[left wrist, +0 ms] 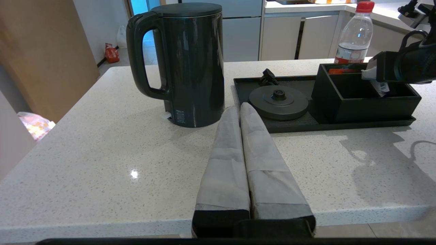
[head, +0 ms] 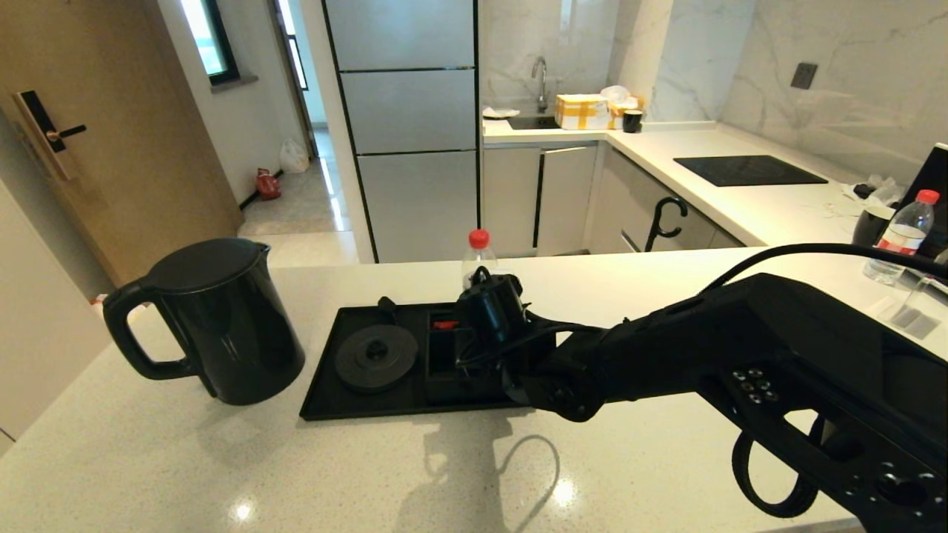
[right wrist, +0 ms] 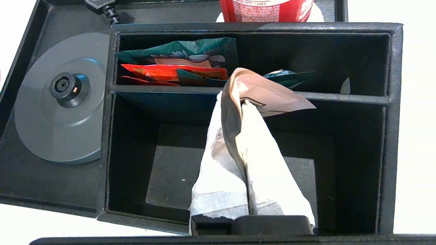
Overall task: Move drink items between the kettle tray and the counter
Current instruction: Pick up the tea bag
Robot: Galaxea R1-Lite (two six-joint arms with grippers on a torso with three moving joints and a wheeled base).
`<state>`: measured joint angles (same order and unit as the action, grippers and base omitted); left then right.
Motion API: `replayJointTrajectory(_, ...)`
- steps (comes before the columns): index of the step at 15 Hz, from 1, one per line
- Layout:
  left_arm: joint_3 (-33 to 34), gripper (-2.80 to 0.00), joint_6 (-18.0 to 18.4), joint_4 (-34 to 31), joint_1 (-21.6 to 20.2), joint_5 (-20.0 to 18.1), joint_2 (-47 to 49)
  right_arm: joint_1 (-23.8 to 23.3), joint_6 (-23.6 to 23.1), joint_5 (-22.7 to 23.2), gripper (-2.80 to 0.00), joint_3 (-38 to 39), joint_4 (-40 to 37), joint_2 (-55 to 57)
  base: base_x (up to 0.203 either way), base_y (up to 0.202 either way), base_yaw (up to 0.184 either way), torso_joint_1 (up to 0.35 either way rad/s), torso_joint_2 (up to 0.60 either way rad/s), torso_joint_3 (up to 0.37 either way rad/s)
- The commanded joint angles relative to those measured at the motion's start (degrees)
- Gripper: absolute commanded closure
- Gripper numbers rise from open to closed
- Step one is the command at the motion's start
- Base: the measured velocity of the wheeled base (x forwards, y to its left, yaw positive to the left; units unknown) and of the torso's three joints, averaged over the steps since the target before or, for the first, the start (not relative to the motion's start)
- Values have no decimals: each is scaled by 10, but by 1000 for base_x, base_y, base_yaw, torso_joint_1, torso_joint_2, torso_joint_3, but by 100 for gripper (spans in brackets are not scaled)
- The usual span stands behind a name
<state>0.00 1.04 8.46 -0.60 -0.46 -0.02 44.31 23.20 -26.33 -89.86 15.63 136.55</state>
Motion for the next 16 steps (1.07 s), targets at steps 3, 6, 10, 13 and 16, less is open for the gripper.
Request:
replayJointTrajectory(3,23,0,0,1,0,0,0,0,3,-6,0,1,2,-9,0,0,0,0,0,0)
replayJointTrajectory(6,23,0,0,1,0,0,-1,0,0,-11,0,6,2,-2,0,0,0,0,0,0)
replayJointTrajectory(10,23,0,0,1,0,0,0,1,1,-19,-280,4,2,2,0,0,0,0,0,0)
replayJointTrajectory(13,23,0,0,1,0,0,0,1,3,-19,-280,1,2,1,0,0,0,0,0,0)
replayJointTrajectory(16,23,0,0,1,0,0,0,0,4,-18,-280,0,2,-2,0,0,0,0,0,0)
